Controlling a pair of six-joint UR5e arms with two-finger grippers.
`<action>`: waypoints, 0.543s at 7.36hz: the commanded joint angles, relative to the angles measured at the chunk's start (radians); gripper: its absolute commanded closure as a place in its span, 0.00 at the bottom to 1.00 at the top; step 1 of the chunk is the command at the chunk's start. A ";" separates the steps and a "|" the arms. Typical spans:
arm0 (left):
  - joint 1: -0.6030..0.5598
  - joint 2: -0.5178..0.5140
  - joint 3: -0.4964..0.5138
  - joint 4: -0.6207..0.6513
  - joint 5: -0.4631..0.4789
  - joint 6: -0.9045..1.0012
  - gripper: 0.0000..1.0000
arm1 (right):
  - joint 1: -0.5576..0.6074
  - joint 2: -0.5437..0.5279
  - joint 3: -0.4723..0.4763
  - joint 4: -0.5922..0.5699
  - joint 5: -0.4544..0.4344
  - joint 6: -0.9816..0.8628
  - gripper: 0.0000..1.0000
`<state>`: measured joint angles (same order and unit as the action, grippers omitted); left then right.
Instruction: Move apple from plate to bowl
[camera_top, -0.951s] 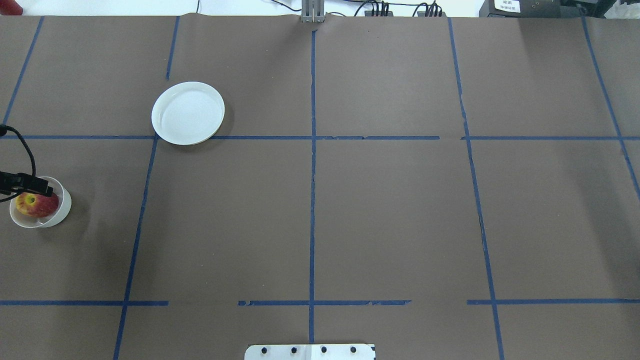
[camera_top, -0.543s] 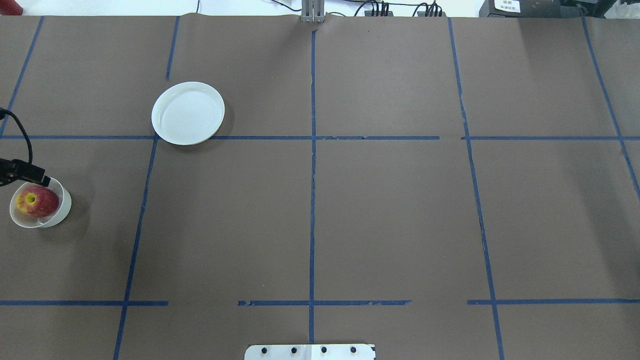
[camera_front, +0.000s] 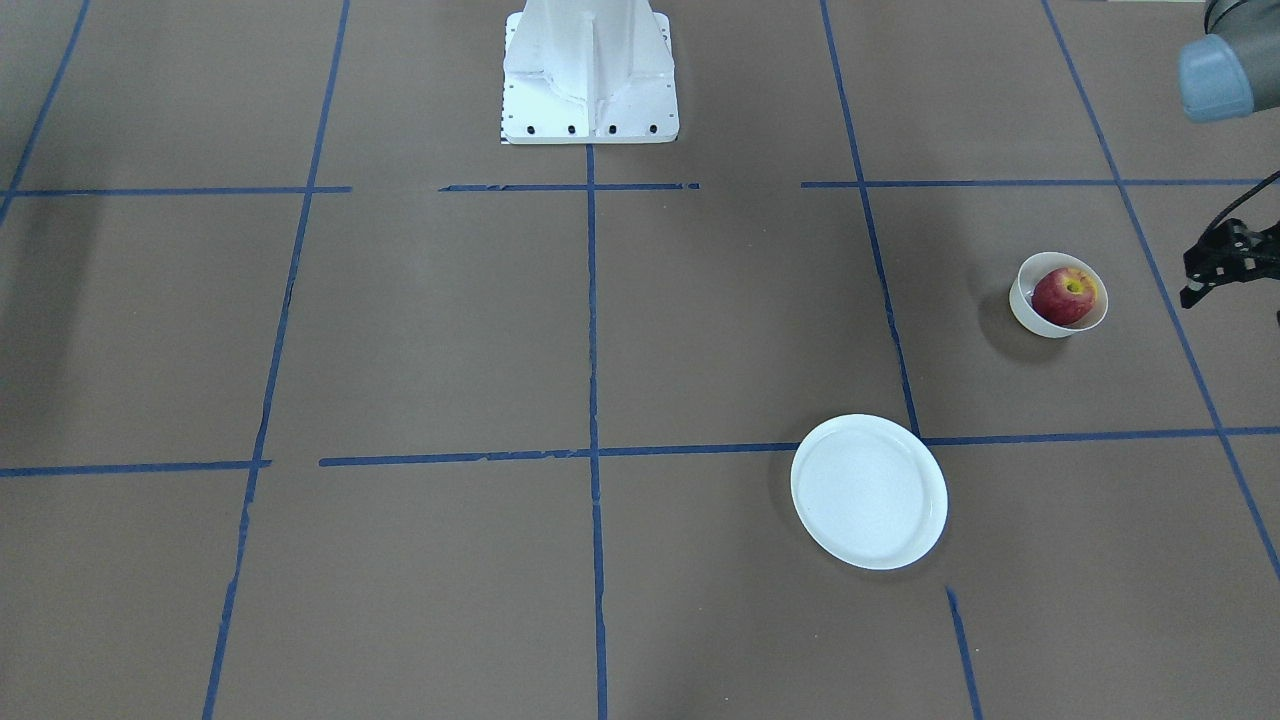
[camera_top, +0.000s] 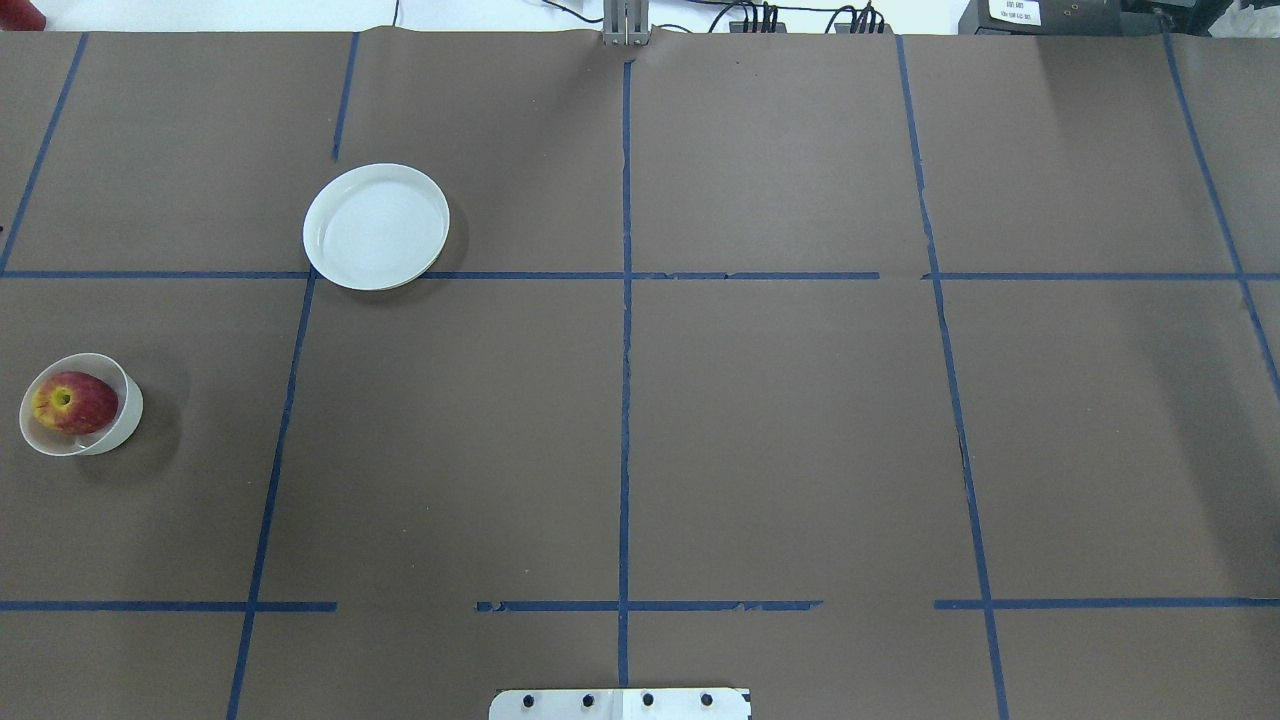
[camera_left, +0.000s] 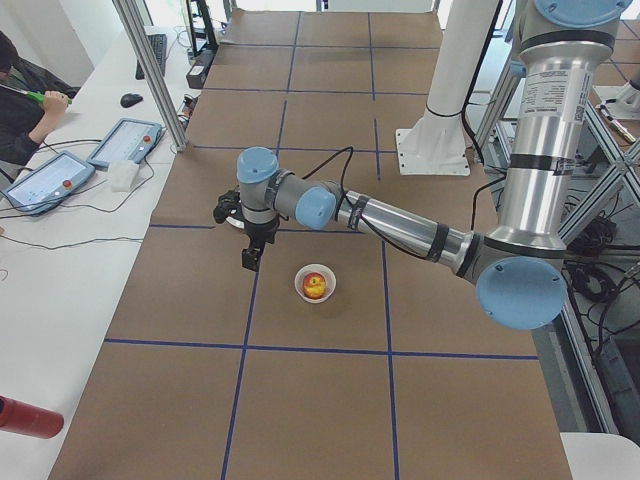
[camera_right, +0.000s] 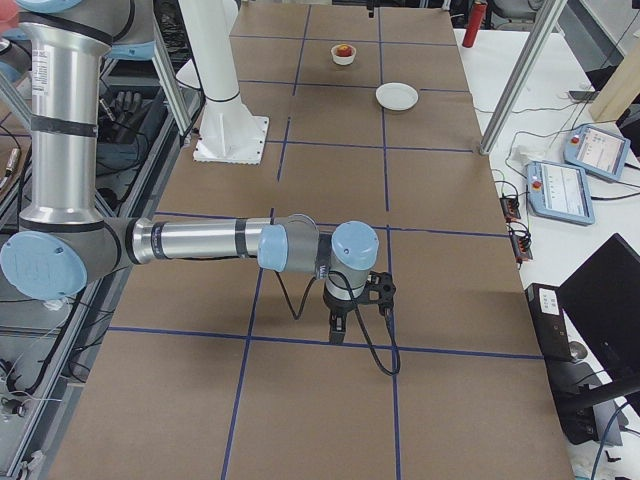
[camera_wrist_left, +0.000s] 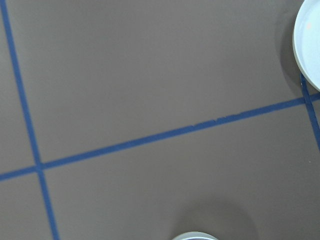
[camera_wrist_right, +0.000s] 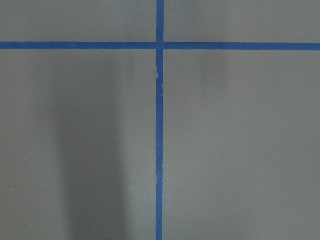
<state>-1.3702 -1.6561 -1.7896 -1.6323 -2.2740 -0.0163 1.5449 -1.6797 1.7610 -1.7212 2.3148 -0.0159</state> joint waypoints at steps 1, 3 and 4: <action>-0.130 0.100 -0.002 0.009 -0.097 0.197 0.00 | 0.000 0.000 0.000 0.000 0.000 -0.001 0.00; -0.176 0.114 0.121 0.017 -0.165 0.199 0.00 | 0.000 0.000 -0.001 0.000 0.000 -0.001 0.00; -0.185 0.146 0.166 0.017 -0.160 0.199 0.00 | 0.000 0.000 0.000 0.000 0.000 -0.001 0.00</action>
<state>-1.5367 -1.5397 -1.6870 -1.6155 -2.4193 0.1782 1.5447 -1.6797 1.7605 -1.7211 2.3148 -0.0165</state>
